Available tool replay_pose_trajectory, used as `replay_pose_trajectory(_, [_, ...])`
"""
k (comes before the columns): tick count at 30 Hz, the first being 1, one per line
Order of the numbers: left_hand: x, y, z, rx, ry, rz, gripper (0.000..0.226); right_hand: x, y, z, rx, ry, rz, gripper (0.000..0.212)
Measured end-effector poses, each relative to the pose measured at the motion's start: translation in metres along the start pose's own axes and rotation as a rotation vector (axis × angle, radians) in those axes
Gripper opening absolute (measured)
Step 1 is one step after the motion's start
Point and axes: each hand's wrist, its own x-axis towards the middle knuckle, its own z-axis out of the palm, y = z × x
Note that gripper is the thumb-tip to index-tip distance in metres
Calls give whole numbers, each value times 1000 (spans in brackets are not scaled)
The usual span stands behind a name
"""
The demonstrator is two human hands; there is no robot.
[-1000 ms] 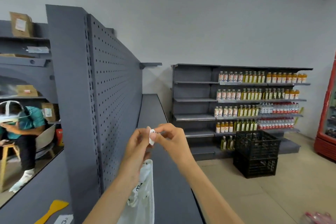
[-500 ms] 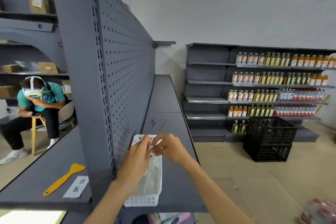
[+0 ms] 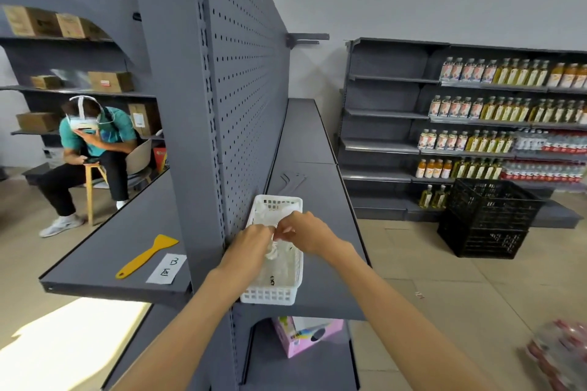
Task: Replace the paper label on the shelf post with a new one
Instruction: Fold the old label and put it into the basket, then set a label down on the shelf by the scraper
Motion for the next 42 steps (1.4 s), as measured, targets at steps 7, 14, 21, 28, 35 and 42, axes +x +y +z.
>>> replay_pose_trajectory(7, [-12, -4, -8, -331, 227, 92, 44, -3, -5, -13, 61, 207, 63, 30])
replay_pose_trajectory(14, [-42, -6, -60, -513, 600, 340, 8, -34, -74, -46, 449, 680, -161, 31])
replay_pose_trajectory(21, [-71, -69, -123, -860, 680, 405, 13, -68, -172, -55, 490, 677, -470, 28])
replay_pose_trajectory(28, [-63, -168, -120, -815, 467, 306, 43, -28, -236, -12, 269, 305, -443, 19])
replay_pose_trajectory(35, [-28, -238, -63, -584, 116, 112, 29, 36, -244, 52, 174, 60, -56, 20])
replay_pose_trajectory(42, [-10, -282, 1, -282, -213, 200, 49, 73, -215, 120, -38, -114, 204, 35])
